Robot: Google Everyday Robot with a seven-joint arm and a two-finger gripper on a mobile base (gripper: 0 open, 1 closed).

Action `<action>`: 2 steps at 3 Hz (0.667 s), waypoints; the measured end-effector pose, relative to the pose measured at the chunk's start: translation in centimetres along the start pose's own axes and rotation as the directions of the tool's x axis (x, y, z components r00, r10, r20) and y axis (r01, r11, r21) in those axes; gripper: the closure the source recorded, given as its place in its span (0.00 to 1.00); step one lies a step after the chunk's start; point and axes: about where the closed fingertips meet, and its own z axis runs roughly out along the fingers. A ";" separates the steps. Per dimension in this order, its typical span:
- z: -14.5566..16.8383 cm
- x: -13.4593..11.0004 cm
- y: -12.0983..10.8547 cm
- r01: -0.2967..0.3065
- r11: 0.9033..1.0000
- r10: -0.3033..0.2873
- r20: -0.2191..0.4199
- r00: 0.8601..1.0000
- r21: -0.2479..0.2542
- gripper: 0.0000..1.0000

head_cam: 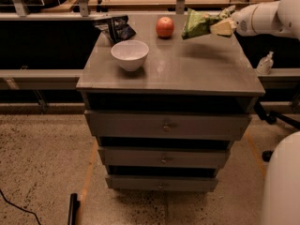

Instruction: Place green jalapeno chip bag into white bowl

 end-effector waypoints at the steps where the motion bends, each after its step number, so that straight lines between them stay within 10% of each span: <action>1: -0.7 -2.2 4.4 0.010 0.995 -0.008 0.014 1.000 -0.096 1.00; 2: -0.7 -2.3 4.6 0.010 0.995 -0.009 0.014 1.000 -0.100 1.00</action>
Offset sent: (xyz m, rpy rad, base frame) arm -0.0194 0.0340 0.0119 0.0188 0.0164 0.0759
